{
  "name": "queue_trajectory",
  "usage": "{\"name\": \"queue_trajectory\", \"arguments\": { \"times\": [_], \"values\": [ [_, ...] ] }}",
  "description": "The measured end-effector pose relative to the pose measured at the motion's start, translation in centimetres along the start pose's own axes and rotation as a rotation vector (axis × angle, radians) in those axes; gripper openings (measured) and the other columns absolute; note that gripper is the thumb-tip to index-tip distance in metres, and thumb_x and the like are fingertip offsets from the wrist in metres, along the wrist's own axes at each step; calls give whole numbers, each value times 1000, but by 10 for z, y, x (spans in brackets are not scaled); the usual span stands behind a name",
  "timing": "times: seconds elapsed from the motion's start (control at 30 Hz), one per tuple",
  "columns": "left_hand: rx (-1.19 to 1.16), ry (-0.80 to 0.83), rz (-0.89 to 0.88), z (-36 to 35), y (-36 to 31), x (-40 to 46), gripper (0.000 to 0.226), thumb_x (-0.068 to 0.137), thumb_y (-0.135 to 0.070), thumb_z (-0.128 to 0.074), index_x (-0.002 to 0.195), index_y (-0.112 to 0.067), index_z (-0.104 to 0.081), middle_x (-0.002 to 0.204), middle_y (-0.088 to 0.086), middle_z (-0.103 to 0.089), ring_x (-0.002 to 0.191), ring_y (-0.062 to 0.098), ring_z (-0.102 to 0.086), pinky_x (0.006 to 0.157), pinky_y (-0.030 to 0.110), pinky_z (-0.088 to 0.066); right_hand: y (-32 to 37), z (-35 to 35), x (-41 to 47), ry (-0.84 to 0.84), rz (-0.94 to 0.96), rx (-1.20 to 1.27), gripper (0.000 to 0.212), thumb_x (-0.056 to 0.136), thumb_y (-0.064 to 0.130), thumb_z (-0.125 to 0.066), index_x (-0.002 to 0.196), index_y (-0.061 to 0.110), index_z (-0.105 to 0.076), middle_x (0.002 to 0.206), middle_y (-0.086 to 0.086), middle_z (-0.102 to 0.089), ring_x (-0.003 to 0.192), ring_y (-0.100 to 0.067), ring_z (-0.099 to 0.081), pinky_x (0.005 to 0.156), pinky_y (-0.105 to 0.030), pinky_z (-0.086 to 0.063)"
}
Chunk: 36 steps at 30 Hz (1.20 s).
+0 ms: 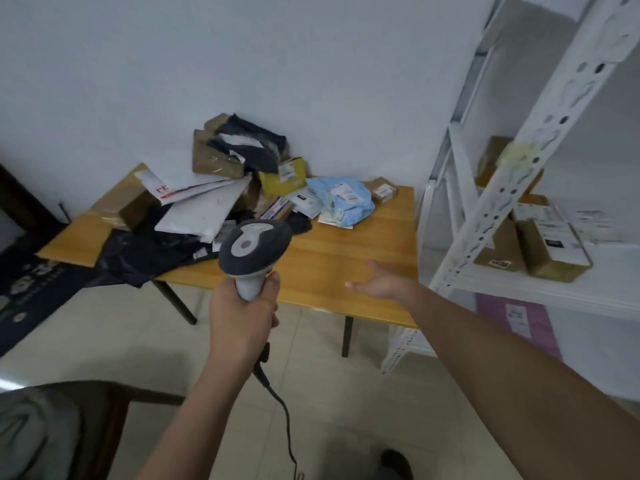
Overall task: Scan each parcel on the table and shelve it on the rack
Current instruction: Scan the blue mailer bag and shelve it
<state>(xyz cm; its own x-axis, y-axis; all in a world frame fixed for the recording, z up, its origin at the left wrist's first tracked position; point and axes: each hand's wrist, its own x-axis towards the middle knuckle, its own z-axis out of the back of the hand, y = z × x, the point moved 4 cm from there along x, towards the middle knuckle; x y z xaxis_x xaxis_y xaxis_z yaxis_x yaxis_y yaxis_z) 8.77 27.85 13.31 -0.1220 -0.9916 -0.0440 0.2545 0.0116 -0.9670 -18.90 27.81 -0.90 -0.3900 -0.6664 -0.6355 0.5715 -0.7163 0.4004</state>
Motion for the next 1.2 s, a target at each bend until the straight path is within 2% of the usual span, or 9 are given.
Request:
{"name": "queue_trajectory", "arguments": {
  "times": [0.27,0.37,0.47,0.57,0.67,0.83,1.03,1.1,1.2],
  "values": [
    [-7,-76,68,20,15,71,25,93,-22,-64,78,-4,-57,58,7,-57,41,9,-52,44,24,-43,70,11,71,-95,57,21,97,80,66,-63,154,32,-10,161,-8,-11,145,-35,-17,110,-49,-34],
    [-8,-63,79,7,18,113,26,92,-23,-65,78,-2,-58,55,4,-57,42,10,-52,48,30,-45,87,27,117,-82,52,43,101,78,69,-62,155,31,-8,162,-7,-13,147,-33,-15,113,-52,-30],
    [16,-33,61,-16,19,163,29,92,-24,-65,78,1,-58,55,4,-57,42,10,-53,48,30,-45,104,51,173,-121,52,8,92,87,62,-58,156,24,-10,161,-10,-15,148,-31,-15,116,-47,-26],
    [38,-10,75,-45,23,222,30,93,-23,-64,76,2,-58,53,5,-57,42,11,-54,48,29,-47,111,74,233,-145,-6,77,89,87,59,-59,155,24,-13,157,-16,-16,143,-34,-23,113,-44,-32],
    [69,24,91,-78,26,278,33,94,-21,-64,72,3,-57,51,7,-56,40,11,-52,43,21,-44,103,96,287,-182,-91,140,89,86,60,-60,154,26,-15,154,-17,-19,139,-36,-30,109,-43,-37],
    [124,78,124,-121,37,351,32,94,-22,-63,71,-1,-55,48,6,-55,39,9,-50,41,18,-41,71,132,359,-329,-274,238,94,83,62,-61,154,25,-14,155,-15,-23,139,-37,-30,111,-47,-33],
    [126,106,207,-147,59,398,29,92,-25,-65,75,-3,-56,52,6,-56,44,15,-53,50,32,-47,45,128,400,-419,-434,705,100,71,46,-83,146,21,-22,139,-11,-42,124,-34,-49,97,-53,-49],
    [120,116,236,-152,64,404,29,91,-25,-66,79,1,-58,54,9,-57,45,16,-54,52,34,-49,42,122,405,-398,-478,946,85,73,28,-85,135,19,-29,127,-8,-49,112,-30,-56,80,-45,-58],
    [138,134,244,-155,65,408,30,92,-23,-65,75,1,-56,52,9,-56,44,16,-53,51,33,-48,36,116,411,-345,-495,1171,48,80,6,-78,117,4,-48,119,-11,-57,93,-23,-60,62,-28,-54]
  ]
}}
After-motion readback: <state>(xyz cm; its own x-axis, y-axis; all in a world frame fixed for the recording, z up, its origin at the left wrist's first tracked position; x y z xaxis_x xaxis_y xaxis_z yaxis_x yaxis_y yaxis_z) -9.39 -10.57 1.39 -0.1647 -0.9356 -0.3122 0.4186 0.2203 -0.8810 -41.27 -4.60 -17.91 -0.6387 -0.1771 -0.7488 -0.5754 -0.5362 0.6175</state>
